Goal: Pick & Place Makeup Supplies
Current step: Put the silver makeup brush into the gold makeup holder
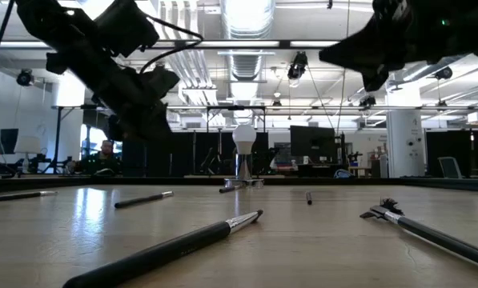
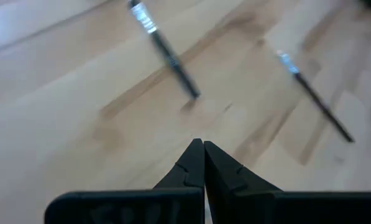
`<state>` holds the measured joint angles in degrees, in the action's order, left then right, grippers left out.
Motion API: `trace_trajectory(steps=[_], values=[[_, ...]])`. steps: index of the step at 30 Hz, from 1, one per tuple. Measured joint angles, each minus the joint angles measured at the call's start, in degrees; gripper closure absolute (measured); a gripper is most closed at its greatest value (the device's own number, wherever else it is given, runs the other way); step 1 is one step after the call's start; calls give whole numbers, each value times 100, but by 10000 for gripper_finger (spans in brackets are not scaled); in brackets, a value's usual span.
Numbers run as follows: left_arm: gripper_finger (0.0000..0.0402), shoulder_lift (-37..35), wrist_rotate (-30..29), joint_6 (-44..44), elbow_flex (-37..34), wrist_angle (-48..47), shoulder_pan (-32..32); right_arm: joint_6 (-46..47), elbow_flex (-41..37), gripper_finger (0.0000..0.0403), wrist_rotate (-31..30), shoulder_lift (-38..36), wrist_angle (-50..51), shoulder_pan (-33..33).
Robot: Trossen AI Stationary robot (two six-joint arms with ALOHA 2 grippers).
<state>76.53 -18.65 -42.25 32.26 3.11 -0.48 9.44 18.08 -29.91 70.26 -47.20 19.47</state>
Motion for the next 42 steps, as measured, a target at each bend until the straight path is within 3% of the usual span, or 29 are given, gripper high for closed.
trace_trajectory(steps=[5,10,14,19,28,37,42], values=[[389,209,34,-880,292,-770,-76,-9,-120,394,2,-2,0,-14],[332,713,163,-1323,625,-895,-93,-66,-153,394,2,11,-3,-12],[292,1166,200,-1524,1142,-1616,-91,-79,-174,394,20,13,13,68],[281,1717,274,-1800,1736,-2494,-128,-233,-183,394,33,13,15,202],[289,2221,208,-2093,1990,-2494,-148,-383,-183,394,42,13,17,350],[390,2280,94,-2136,1894,-2566,-240,-389,-190,394,41,13,17,367],[398,2145,-77,-1849,1909,-2638,-323,-389,-192,394,39,13,18,367]])
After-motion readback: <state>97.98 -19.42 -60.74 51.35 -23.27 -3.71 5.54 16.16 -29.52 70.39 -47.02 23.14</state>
